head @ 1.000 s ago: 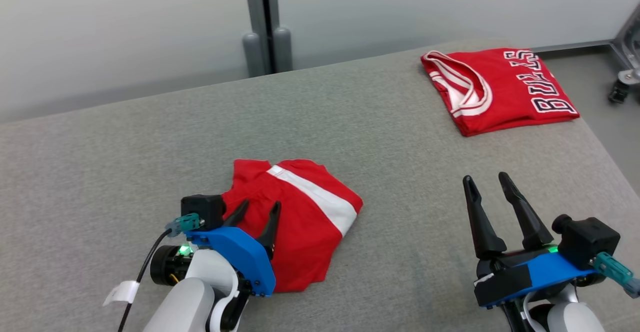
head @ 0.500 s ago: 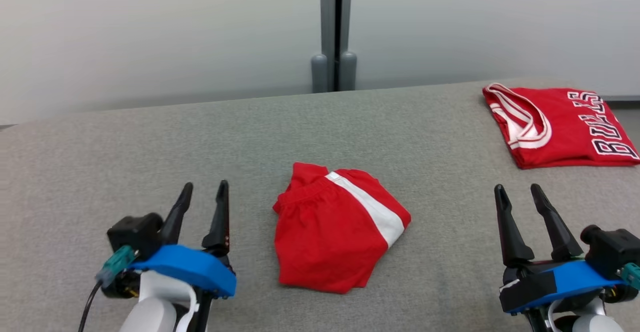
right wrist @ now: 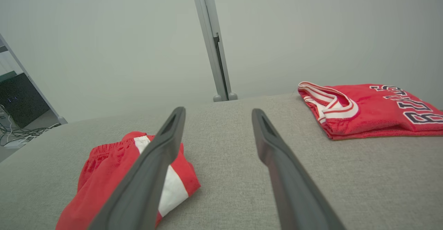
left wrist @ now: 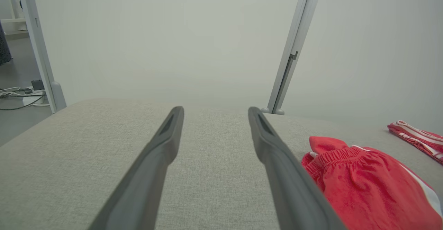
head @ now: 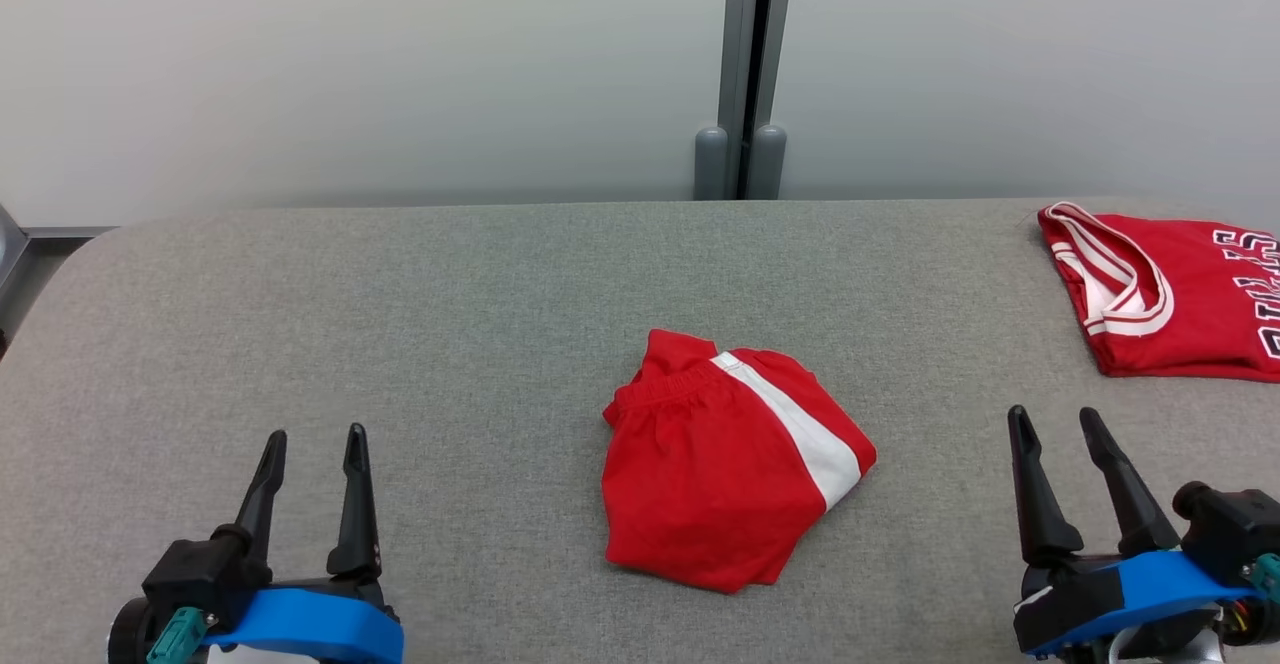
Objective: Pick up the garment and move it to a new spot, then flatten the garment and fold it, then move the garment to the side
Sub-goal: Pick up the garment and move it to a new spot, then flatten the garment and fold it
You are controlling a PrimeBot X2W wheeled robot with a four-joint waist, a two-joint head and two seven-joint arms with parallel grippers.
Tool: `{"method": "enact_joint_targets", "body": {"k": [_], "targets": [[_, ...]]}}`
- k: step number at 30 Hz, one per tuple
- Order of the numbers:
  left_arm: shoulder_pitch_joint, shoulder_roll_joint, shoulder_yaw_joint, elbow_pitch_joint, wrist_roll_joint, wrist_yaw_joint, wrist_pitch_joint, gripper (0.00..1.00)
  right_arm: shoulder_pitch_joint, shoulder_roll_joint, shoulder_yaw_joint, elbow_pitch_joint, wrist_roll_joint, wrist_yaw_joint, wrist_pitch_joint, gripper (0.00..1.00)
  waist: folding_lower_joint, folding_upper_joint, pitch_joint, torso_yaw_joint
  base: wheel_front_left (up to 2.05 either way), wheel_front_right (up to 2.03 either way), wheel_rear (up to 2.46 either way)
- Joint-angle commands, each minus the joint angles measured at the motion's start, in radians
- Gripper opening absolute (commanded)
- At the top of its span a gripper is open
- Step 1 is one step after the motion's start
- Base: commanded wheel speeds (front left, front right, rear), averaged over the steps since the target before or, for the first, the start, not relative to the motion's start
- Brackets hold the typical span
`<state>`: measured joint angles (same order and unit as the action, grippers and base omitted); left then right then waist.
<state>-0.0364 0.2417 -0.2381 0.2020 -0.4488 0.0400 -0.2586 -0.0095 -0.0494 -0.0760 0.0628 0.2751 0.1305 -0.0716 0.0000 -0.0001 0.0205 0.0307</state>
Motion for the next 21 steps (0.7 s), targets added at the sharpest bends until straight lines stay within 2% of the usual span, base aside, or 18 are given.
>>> {"method": "enact_joint_targets", "body": {"k": [1,9,21], "targets": [[0.011,0.002,0.012,-0.001,0.017,0.005,-0.007,1.00,0.021,-0.002,0.001,0.004,-0.009,0.001,0.001,1.00,0.0000,0.0001,-0.003,0.003,0.00,0.00,0.00],[0.050,0.007,0.036,0.019,0.088,0.010,-0.007,1.00,0.043,-0.002,0.012,0.024,-0.022,0.001,0.016,1.00,0.0000,0.0001,-0.020,0.009,0.00,0.00,0.00],[0.040,-0.008,0.040,0.062,0.098,-0.012,-0.007,1.00,0.048,-0.002,0.023,0.037,-0.018,0.001,0.013,1.00,0.0000,0.0001,-0.023,0.006,0.00,0.00,0.00]]}}
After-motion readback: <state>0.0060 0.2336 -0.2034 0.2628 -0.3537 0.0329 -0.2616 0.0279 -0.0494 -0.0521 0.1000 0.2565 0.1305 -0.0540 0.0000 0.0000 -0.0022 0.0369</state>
